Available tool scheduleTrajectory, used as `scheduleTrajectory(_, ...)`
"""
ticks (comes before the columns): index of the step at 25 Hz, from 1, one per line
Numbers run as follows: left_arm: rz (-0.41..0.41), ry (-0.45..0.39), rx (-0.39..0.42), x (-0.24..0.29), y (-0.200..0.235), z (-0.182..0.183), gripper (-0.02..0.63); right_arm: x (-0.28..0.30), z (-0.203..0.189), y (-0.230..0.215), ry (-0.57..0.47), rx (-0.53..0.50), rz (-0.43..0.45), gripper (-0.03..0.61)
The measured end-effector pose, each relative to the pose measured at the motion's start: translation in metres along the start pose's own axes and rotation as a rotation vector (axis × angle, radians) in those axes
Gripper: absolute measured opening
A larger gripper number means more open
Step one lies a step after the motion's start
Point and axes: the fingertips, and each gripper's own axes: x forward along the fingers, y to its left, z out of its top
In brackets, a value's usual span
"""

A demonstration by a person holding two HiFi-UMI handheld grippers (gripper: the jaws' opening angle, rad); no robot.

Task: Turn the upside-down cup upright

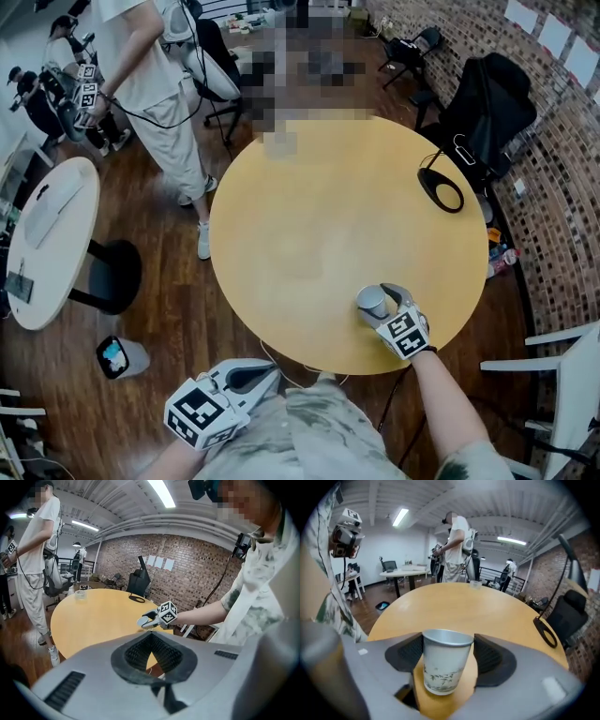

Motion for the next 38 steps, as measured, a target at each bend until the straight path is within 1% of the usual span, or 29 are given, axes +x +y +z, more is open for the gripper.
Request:
scheduleTrajectory(2,-0.010,0.013,0.011,0.003,-0.003,0.002,0.006,-0.006,0.001,0.000,-0.076,0.035,-0.033,0.328)
scheduleTrajectory(6,-0.025,0.038,0.037,0.014,-0.015,0.008,0.006,-0.018,-0.005,-0.002,-0.194,0.086,-0.104,0.328)
scheduleTrajectory(10,-0.033,0.049,0.050,0.026,-0.026,0.016,0.006,-0.029,-0.017,-0.008,-0.266,0.175,-0.155,0.328)
scheduleTrajectory(13,-0.029,0.032,0.070,0.033,-0.035,0.026,0.006,-0.037,-0.024,-0.007,-0.310,0.199,-0.168,0.334)
scheduleTrajectory(16,-0.027,0.023,0.061,0.041,-0.047,0.031,0.006,-0.044,-0.030,-0.005,-0.321,0.180,-0.180,0.336)
scheduleTrajectory(19,-0.024,0.031,0.044,0.047,-0.063,0.027,0.006,-0.052,-0.041,-0.003,-0.306,0.156,-0.186,0.336)
scheduleTrajectory(22,-0.024,0.040,0.028,0.053,-0.078,0.022,0.006,-0.057,-0.048,-0.009,-0.299,0.156,-0.182,0.337)
scheduleTrajectory(25,-0.032,0.057,0.032,0.055,-0.091,0.021,0.006,-0.060,-0.049,-0.016,-0.294,0.159,-0.180,0.341)
scheduleTrajectory(29,-0.040,0.059,0.044,0.043,-0.098,0.017,0.006,-0.064,-0.044,-0.014,-0.289,0.174,-0.186,0.394)
scheduleTrajectory(30,-0.043,0.056,0.049,0.038,-0.097,0.015,0.006,-0.067,-0.041,-0.013,-0.288,0.173,-0.194,0.408)
scheduleTrajectory(32,-0.051,0.047,0.063,0.031,-0.099,0.014,0.006,-0.080,-0.038,-0.011,-0.287,0.167,-0.219,0.408)
scheduleTrajectory(35,-0.073,0.022,0.094,0.021,-0.105,0.013,0.006,-0.114,-0.038,-0.009,-0.281,0.164,-0.290,0.408)
scheduleTrajectory(38,-0.096,-0.014,0.122,-0.005,-0.113,0.004,0.006,-0.151,-0.038,0.015,-0.267,0.187,-0.354,0.407)
